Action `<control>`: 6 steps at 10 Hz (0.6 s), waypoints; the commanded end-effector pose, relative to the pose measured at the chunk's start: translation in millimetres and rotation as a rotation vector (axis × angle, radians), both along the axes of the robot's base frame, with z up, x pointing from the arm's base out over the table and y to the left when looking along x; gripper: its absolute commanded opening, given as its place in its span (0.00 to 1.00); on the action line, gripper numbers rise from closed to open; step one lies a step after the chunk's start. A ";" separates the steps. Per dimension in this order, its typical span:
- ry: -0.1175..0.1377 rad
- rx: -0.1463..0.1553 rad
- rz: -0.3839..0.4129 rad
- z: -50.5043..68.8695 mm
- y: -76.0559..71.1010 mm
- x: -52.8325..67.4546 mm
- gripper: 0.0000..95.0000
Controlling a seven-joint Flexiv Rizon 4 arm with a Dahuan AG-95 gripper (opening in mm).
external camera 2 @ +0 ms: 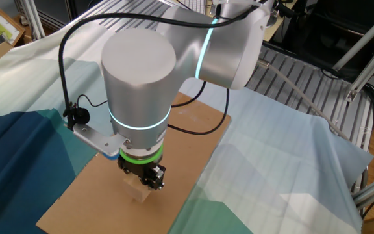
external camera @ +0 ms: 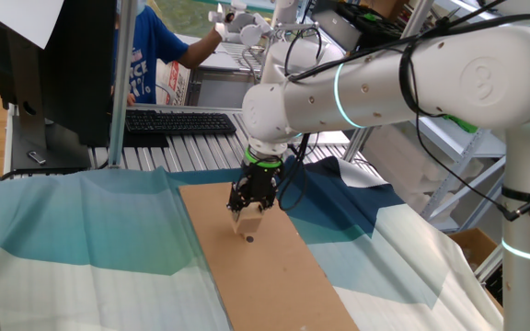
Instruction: Grab the block and place it at the designated location
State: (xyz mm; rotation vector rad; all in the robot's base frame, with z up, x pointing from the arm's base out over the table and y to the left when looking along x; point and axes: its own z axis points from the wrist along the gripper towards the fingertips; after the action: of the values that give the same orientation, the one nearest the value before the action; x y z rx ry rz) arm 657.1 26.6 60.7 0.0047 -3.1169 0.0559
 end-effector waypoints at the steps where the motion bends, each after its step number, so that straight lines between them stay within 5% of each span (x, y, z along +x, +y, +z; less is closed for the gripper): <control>1: 0.001 0.000 0.001 -1.1 -1.9 -1.1 0.00; 6: -0.005 0.000 -0.014 -9.1 -5.7 -7.3 0.00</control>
State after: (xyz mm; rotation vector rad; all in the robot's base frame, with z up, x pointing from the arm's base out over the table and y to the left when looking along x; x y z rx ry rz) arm 649.8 22.2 50.3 -0.0171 -3.1186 0.0534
